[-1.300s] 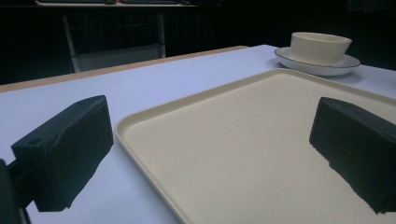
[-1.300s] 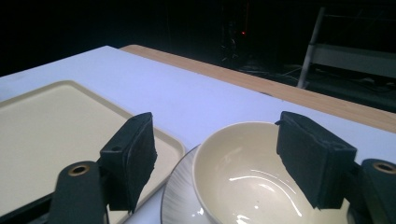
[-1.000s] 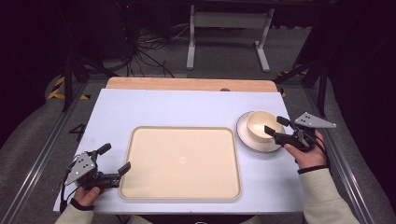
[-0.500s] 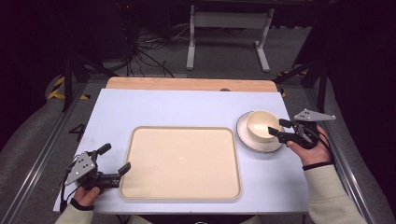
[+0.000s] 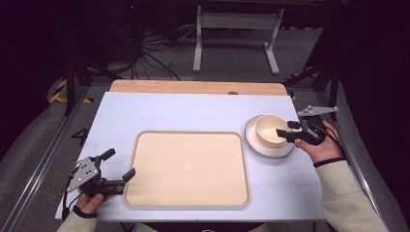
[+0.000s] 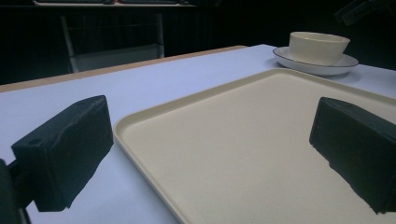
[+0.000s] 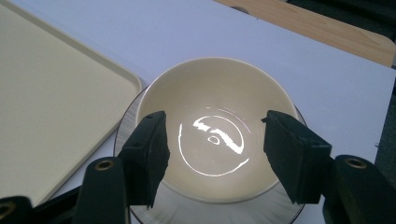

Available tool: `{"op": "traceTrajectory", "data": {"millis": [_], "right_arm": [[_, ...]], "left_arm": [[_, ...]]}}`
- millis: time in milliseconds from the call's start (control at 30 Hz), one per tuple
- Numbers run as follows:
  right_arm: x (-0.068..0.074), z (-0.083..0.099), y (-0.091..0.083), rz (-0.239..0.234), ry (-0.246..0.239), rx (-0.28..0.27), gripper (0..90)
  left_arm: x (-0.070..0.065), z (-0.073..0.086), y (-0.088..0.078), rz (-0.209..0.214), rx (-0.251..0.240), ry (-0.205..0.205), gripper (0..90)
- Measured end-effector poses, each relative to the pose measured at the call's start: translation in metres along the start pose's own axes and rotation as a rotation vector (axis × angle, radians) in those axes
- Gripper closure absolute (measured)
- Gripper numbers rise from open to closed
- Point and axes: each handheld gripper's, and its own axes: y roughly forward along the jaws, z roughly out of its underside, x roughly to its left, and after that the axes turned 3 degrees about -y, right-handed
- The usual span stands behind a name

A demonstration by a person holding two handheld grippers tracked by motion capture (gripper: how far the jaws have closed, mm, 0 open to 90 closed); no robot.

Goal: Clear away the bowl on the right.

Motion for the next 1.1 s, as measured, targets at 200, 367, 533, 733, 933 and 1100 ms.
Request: {"op": "traceTrajectory", "data": {"millis": [200,367,533,733,933,1100], "right_arm": [[-0.009,-0.007,0.006,0.038,-0.005,0.047,39.9],[-0.017,-0.008,0.014,0.058,0.023,0.083,40.0],[-0.022,-0.007,0.023,0.053,0.046,0.109,41.1],[-0.032,-0.001,0.035,0.094,0.06,0.148,41.4],[-0.039,0.011,0.048,0.091,0.088,0.17,42.7],[-0.039,0.015,0.055,0.078,0.113,0.183,46.3]], "left_arm": [[0.0,0.0,0.0,0.001,0.001,0.0,0.2],[0.0,0.0,0.0,0.002,0.0,0.0,0.2],[0.0,0.0,0.0,0.002,0.0,0.003,0.2],[0.0,0.0,0.0,0.003,0.0,0.003,0.2],[0.0,0.0,0.0,0.004,0.0,0.004,0.2],[0.0,0.0,0.0,0.004,0.001,0.003,0.2]]}}
